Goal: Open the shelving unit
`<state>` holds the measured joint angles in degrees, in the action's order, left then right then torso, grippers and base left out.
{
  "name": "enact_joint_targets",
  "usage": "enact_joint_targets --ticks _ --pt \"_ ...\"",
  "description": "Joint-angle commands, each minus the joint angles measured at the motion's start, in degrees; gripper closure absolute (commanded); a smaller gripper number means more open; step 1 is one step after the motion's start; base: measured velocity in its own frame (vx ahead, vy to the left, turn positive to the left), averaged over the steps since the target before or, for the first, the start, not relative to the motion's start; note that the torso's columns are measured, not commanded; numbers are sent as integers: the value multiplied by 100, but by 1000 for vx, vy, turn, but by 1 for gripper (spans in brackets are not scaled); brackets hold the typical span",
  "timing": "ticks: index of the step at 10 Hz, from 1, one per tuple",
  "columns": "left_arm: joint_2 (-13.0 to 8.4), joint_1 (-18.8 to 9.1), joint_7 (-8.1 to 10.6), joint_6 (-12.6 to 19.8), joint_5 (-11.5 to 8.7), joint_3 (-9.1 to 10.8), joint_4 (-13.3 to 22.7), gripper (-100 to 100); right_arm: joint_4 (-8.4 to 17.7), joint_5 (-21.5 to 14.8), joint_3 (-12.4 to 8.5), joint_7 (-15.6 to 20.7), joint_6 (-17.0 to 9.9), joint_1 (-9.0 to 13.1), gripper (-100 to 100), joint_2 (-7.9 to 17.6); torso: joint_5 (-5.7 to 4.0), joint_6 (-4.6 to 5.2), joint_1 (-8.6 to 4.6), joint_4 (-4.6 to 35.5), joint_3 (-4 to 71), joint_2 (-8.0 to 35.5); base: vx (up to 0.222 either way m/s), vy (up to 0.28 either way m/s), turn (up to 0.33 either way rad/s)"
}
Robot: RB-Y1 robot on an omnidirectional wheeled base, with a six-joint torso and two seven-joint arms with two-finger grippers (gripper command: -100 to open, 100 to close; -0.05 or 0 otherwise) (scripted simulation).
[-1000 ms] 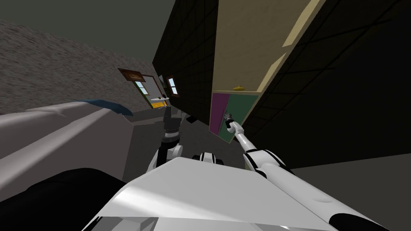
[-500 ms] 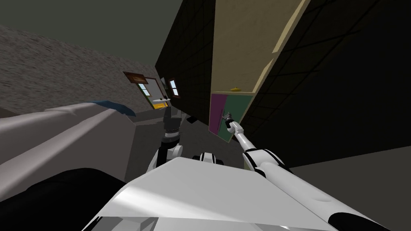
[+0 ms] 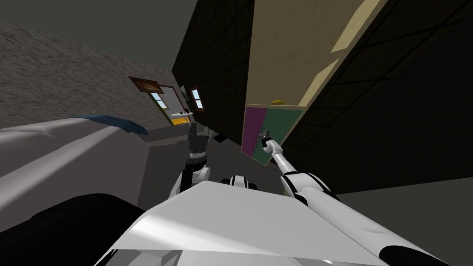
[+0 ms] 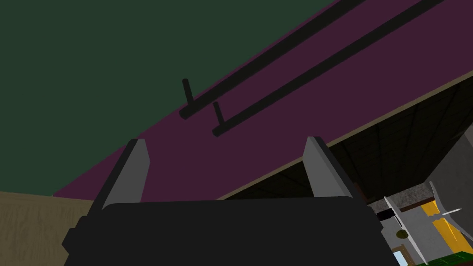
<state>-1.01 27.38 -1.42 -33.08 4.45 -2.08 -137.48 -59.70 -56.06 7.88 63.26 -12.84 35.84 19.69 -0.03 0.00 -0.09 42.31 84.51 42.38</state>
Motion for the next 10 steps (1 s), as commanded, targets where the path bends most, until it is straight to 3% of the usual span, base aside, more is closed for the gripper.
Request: enact_joint_targets --ticks 1,4,5,6,7,8,9,10 --pt "0 0 0 0 0 0 0 0 -60 65 -37 52 -272 -20 -100 116 2 0 3 0 0 1 106 115 -70" --pt "1 0 0 0 0 -1 0 0 -61 -22 -201 63 -532 -42 -100 195 8 -1 24 -7 13 -20 134 161 -87" --pt "0 0 0 0 0 0 0 0 -17 -107 -205 19 -442 -29 -100 140 4 -1 10 -4 8 -11 56 69 -17" --pt "0 -1 0 0 0 0 0 0 -292 68 -433 -49 -184 -312 -100 378 -5 -1 -20 2 -6 11 173 100 -140" --pt "0 1 0 0 0 0 0 0 -455 68 -433 -49 -184 -469 -100 378 -2 7 -5 -4 11 -21 195 119 -99" --pt "0 1 0 0 0 0 0 0 -455 68 -433 -49 -184 -607 -100 378 2 -1 8 -10 19 -28 81 48 5" --pt "-1 0 0 0 0 1 0 0 -738 267 -646 -98 79 -826 -100 619 -1 -3 -4 -2 0 4 114 89 -105" --pt "0 0 0 0 0 0 0 0 -905 267 -646 -98 79 -1018 -100 619 6 9 8 6 0 -1 137 98 -85"
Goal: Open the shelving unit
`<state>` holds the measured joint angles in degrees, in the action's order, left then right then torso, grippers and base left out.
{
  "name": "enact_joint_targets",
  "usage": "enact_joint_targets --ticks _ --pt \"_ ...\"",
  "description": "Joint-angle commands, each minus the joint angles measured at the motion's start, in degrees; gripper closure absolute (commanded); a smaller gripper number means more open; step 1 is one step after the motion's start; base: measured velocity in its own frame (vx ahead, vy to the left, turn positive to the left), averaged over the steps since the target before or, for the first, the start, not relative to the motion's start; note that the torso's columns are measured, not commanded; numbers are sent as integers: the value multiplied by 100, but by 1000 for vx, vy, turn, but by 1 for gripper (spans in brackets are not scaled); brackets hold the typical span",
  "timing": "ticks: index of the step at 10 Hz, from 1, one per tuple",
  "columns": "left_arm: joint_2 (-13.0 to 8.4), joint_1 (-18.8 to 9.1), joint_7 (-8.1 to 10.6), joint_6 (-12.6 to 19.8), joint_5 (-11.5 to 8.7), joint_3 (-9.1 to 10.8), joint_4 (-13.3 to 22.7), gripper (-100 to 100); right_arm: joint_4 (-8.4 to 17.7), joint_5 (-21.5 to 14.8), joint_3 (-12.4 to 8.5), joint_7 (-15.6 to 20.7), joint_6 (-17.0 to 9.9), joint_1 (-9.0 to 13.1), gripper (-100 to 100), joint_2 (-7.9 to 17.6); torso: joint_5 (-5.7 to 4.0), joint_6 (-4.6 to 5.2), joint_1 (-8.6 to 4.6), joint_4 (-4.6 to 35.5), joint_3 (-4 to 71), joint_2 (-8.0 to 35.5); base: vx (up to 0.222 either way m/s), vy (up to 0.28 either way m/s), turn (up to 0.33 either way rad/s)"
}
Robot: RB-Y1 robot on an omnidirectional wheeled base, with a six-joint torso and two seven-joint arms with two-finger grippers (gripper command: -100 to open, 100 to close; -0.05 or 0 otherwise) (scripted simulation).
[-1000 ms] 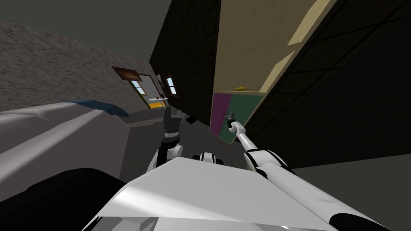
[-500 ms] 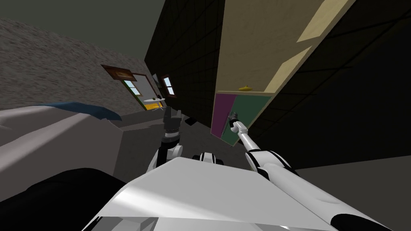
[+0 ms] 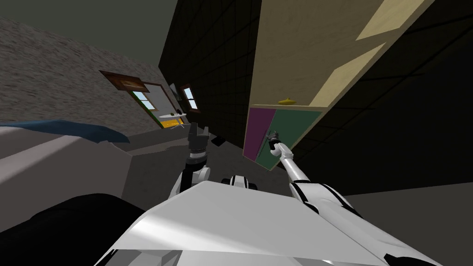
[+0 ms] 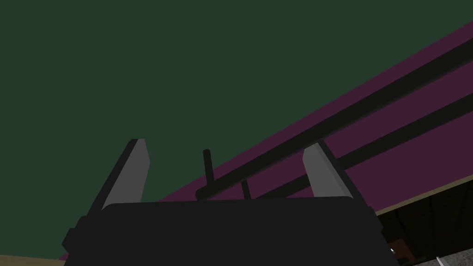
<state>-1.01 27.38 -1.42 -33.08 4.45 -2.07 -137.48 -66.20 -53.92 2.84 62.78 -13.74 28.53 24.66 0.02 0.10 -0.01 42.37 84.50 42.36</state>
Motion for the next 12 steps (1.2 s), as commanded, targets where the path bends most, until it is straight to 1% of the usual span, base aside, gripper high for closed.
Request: enact_joint_targets --ticks 1,2,3,4,5,6,7,8,9,10,11,12 --pt "0 0 0 0 0 0 0 0 -255 53 -141 -50 169 -458 -100 122 2 3 -5 0 5 -6 82 41 -6" --pt "0 -1 0 0 0 0 0 0 -542 251 -354 -99 396 -609 -100 363 -10 3 -30 -11 6 -7 136 83 -80" --pt "0 0 0 0 0 0 0 0 -704 251 -354 -99 432 -839 -100 363 1 43 -45 8 19 -32 148 114 -92" --pt "0 0 0 0 0 0 0 0 -704 251 -354 -99 432 -1039 -100 363 2 37 -51 9 24 -38 89 70 -11" --pt "0 -1 0 0 0 0 0 0 -1017 450 -567 -148 695 -1220 -100 581 -21 29 -68 -20 19 -29 136 105 -113" --pt "0 0 0 0 0 0 0 0 -1154 450 -567 -148 695 -1467 -100 605 -4 55 -67 4 22 -35 167 130 -102" --pt "0 0 0 0 0 0 0 0 -1154 450 -546 -148 695 -1622 -100 605 1 45 -67 9 28 -45 89 53 -15" --pt "0 -1 0 0 0 0 0 0 -1154 450 -567 -148 695 -1622 -100 605 -24 31 -96 -18 27 -44 21 3 31" --pt "-1 -2 0 0 0 1 0 0 -1522 648 -780 -197 957 -1875 -100 846 -38 35 -110 -31 26 -39 87 100 -72" --pt "0 0 0 0 0 0 0 0 -1603 648 -780 -197 957 -2037 -100 846 -15 67 -78 -14 30 -47 144 97 -114" --pt "0 0 0 0 0 0 0 0 -1603 648 -780 -197 957 -2203 -100 846 -5 60 -80 -4 32 -50 96 39 -32" --pt "0 -1 0 0 0 0 0 0 -1884 847 -993 -246 1220 -2358 -100 979 -25 45 -109 -19 34 -56 142 108 -114"
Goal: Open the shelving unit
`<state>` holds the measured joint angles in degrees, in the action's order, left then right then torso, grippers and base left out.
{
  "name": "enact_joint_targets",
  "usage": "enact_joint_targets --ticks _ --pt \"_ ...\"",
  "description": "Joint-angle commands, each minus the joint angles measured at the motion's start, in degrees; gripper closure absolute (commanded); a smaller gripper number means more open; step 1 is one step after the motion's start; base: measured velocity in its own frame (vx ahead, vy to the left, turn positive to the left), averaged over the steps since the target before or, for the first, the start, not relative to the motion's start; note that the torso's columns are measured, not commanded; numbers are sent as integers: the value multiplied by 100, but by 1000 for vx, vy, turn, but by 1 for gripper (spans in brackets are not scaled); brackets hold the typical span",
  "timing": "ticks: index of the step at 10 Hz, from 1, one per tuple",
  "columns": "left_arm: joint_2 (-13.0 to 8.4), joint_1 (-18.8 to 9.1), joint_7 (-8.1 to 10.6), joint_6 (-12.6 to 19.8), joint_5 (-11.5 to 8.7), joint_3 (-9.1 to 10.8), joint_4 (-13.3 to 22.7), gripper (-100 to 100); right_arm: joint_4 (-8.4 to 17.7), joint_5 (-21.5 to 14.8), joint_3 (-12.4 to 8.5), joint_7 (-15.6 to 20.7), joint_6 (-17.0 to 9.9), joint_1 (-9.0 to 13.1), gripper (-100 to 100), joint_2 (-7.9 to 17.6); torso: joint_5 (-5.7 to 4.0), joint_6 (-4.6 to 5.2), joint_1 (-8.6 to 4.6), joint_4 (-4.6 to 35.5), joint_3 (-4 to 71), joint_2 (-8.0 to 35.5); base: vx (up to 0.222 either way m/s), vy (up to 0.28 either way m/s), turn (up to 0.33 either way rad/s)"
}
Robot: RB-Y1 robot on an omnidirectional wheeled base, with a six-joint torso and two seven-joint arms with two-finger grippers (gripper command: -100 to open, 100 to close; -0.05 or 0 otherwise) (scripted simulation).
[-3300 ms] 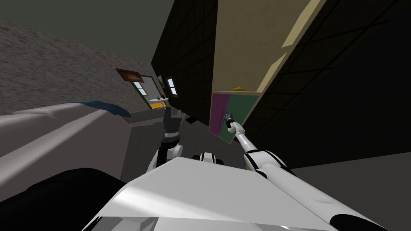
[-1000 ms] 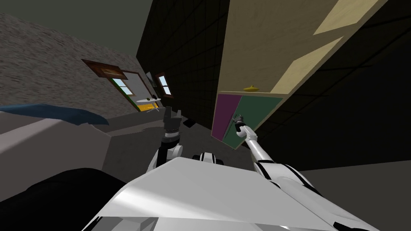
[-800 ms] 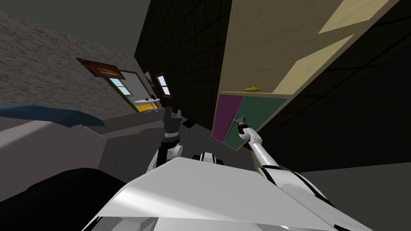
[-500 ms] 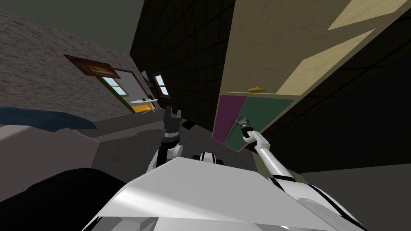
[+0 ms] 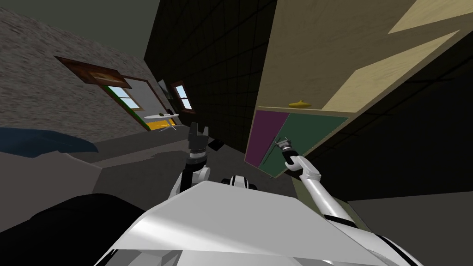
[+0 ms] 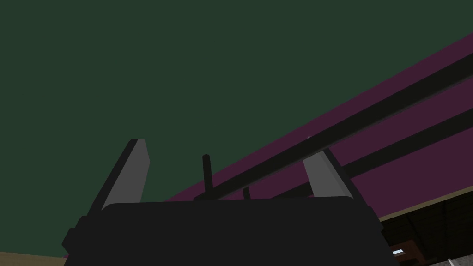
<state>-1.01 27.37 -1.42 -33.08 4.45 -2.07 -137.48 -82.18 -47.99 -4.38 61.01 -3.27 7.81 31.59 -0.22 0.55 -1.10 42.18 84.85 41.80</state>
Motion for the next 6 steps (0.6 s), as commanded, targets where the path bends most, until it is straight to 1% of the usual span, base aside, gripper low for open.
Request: enact_joint_targets --ticks 1,2,4,5,6 --pt "0 2 0 0 0 0 0 0 -455 254 -271 -68 173 -487 -100 382 18 7 21 19 6 -9 155 138 -114" --pt "0 1 0 0 0 0 0 0 -455 254 -271 -68 173 -707 -100 394 33 -8 39 31 3 -1 99 63 -6" --pt "0 -1 0 0 0 0 0 0 -455 254 -271 -68 173 -713 -100 394 -7 -2 -10 -1 -16 29 4 -10 23" --pt "-1 -1 0 0 0 1 1 0 -799 453 -484 -117 436 -993 -100 603 -9 2 -21 -3 -11 21 89 84 -94" --pt "0 2 0 0 0 1 0 0 -904 453 -484 -117 436 -1187 -100 636 25 37 23 20 -3 15 155 114 -135"
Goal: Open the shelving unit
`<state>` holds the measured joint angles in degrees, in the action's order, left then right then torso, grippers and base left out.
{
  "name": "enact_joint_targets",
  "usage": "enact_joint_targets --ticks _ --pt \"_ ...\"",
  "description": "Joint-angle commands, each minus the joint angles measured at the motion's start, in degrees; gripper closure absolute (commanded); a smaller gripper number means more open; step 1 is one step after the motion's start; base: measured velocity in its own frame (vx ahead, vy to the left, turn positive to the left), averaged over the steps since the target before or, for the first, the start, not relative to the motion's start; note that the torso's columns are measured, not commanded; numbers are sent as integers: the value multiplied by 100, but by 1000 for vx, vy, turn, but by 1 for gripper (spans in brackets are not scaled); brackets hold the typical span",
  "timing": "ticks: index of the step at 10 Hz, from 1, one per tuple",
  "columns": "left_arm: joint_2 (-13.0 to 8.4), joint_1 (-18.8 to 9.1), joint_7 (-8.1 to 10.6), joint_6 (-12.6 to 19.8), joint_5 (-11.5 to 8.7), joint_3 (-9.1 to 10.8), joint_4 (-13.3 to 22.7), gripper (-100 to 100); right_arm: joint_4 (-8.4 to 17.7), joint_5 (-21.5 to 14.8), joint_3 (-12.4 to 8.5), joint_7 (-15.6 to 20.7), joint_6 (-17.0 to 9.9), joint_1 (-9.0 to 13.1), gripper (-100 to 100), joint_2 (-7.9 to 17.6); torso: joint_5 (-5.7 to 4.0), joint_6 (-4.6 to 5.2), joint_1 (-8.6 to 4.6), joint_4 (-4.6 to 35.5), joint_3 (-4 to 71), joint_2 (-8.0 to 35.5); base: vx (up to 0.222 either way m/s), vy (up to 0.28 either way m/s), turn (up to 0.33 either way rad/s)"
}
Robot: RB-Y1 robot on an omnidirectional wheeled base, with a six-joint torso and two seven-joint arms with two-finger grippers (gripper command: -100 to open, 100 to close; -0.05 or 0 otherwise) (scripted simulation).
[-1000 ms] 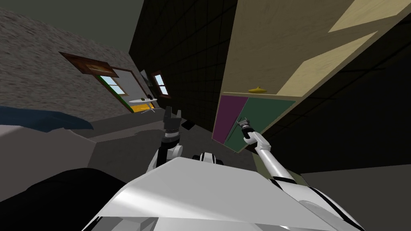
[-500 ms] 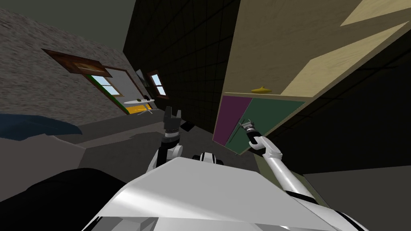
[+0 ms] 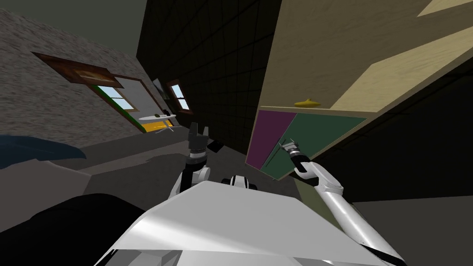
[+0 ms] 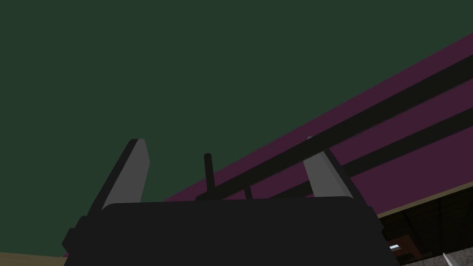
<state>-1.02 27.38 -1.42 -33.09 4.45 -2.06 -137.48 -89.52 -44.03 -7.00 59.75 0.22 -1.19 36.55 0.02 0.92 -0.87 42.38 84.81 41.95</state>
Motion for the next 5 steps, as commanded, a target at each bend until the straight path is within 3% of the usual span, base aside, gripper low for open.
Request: enact_joint_targets --ticks 1,2,3,4,5 --pt "0 0 0 0 0 0 0 0 -171 57 -222 9 87 -395 -100 140 1 -24 18 -2 -2 -1 90 79 -39" --pt "0 -1 0 0 0 -1 0 0 -464 256 -378 -40 350 -569 -100 381 -11 -46 -1 -6 -5 3 120 120 -103" --pt "0 0 0 0 0 0 0 0 -620 256 -435 -40 350 -758 -100 381 1 -49 26 6 -8 9 136 104 -126" --pt "0 0 0 0 0 0 0 0 -620 256 -435 -40 350 -964 -100 381 9 -59 41 12 -18 25 91 39 -21" --pt "0 -1 0 0 0 0 0 0 -880 454 -648 -89 613 -1131 -100 617 -7 -71 27 1 -24 33 177 127 -127"
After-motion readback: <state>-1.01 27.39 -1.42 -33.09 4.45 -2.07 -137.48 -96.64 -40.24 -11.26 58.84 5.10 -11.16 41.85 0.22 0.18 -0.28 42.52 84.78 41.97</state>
